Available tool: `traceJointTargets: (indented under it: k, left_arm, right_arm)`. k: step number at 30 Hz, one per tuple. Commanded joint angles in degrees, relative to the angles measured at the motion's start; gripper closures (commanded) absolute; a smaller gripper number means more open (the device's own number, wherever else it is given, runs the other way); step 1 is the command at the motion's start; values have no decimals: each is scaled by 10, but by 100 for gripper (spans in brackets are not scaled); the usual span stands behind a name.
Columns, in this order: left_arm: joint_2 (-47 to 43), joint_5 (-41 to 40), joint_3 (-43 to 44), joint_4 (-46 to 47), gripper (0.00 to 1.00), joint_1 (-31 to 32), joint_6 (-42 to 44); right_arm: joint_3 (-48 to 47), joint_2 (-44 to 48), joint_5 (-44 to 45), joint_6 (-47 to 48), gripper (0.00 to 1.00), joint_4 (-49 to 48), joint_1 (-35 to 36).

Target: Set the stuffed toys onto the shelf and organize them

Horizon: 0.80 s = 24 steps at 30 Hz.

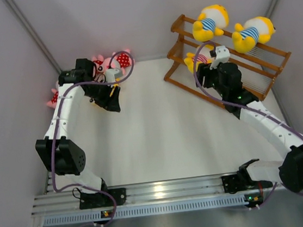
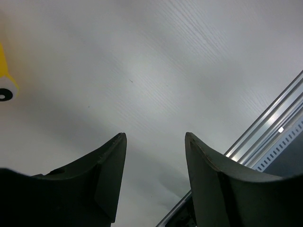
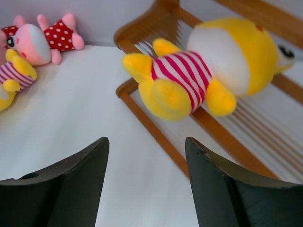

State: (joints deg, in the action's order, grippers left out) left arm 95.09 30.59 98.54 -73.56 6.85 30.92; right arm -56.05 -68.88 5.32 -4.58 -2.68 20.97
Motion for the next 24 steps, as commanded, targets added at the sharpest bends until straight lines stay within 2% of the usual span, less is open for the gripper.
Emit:
traceJointTargets:
  k: [1, 5, 11, 14, 17, 18, 21, 24]
  left_arm:
    - [-10, -36, -10, 33, 42, 0, -17]
    - [-11, -82, -26, 45, 42, 0, -25]
    - [-13, -91, -45, 49, 42, 0, -24]
    - [-16, -93, -46, 48, 42, 0, -18]
    - [-22, -96, -44, 49, 41, 0, -10]
    - [-24, -97, -45, 49, 41, 0, -9]
    - [-25, -100, -49, 49, 41, 0, -6]
    - [-19, -103, -57, 48, 41, 0, -3]
  right_arm:
    - [-2, -25, 99, -190, 35, 59, -4]
    - [9, -44, 108, -221, 35, 1, -5]
    - [2, -86, 122, -242, 37, -83, -7]
    - [-19, -119, 146, -257, 43, -77, -15]
    - [-30, -142, 160, -263, 57, -82, -24]
    - [-32, -145, 163, -263, 65, -86, -26]
    - [-35, -153, 172, -258, 73, -101, -29]
    - [-42, -158, 180, -253, 73, -109, -32]
